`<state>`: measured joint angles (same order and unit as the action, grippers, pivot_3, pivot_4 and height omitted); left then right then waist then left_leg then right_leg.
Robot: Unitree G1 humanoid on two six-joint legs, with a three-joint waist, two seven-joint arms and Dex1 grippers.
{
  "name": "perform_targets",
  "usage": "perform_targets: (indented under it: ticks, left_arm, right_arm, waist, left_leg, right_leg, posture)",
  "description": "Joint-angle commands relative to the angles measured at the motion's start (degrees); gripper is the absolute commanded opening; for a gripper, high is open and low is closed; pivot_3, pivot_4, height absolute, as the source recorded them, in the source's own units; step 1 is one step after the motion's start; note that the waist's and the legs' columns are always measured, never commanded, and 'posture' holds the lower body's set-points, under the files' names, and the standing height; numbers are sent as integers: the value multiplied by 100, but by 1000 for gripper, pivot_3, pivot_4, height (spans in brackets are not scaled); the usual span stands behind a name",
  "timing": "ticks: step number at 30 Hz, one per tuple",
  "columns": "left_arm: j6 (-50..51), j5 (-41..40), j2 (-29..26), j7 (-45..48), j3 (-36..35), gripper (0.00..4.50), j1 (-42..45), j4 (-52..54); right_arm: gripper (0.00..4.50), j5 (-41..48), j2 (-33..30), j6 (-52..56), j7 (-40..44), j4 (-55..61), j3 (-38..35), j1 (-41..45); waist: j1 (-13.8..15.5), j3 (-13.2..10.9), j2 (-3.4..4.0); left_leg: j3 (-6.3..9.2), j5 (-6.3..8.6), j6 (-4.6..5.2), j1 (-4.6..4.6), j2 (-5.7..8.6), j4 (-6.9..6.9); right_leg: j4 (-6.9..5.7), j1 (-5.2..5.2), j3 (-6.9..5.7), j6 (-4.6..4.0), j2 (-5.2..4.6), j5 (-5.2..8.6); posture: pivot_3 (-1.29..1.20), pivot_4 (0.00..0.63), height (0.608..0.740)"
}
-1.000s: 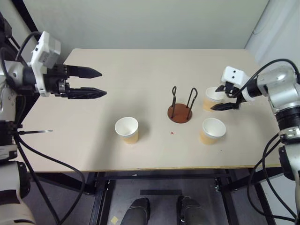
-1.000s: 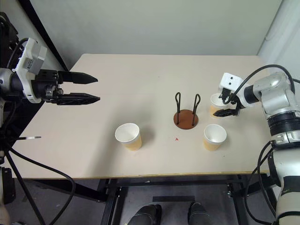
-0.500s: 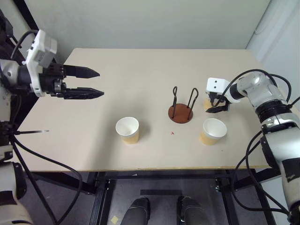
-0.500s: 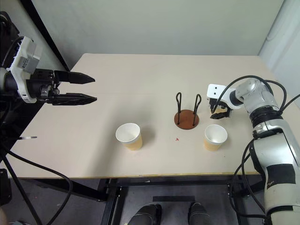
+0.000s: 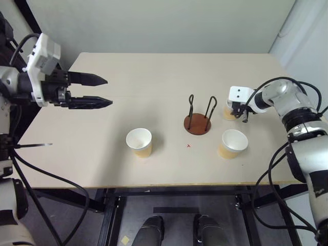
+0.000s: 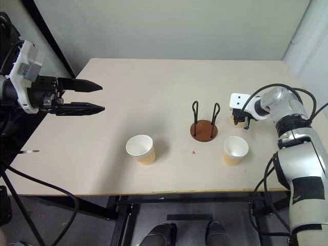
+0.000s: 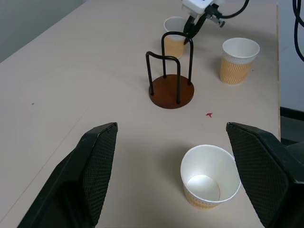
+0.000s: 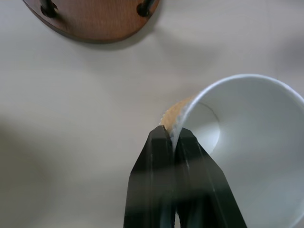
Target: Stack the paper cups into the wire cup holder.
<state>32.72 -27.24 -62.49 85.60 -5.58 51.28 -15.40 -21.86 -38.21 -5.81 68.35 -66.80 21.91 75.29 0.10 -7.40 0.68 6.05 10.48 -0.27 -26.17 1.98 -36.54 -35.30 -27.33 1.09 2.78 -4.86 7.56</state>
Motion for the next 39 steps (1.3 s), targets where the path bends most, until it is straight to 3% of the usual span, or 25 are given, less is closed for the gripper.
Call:
perform_targets:
  ticks: [1, 7, 14, 39]
  left_arm:
    - [-52, -10, -150, -10, -162, 3931, 81, 77]
    - [-52, -25, -151, 1, -177, 3931, -1, 82]
    - [-93, 12, -50, -16, -89, 3931, 120, -3]
    - [5, -83, -132, -140, -250, 3931, -92, 222]
  right_arm:
    - [17, 420, -385, 125, 455, 713, -473, 460]
    - [17, 1057, -464, 947, 1245, 2621, -854, 691]
    - [17, 1582, -97, 2000, 1697, 4593, -708, 232]
    - [17, 921, -10, 707, 1695, 3812, 27, 91]
  waist:
    - [2, -2, 3]
    - [-64, -1, 3]
    - [-82, -1, 2]
    - [-38, -1, 2]
  left_leg:
    - [-1, 0, 0, -4, 0, 0]
    - [-1, -3, 3, -6, -4, 19]
    - [12, -18, 14, -8, -12, 27]
    - [27, -35, 7, -12, -12, -9]
  right_leg:
    - [2, -2, -1, 0, 0, 0]
    - [10, -10, -8, -8, 0, 4]
    - [12, -8, -34, -27, 5, 16]
    - [-25, -8, -50, -29, 4, 15]
  posture:
    - [0, 150, 740]
    - [0, 150, 740]
    - [0, 150, 740]
    - [0, 150, 740]
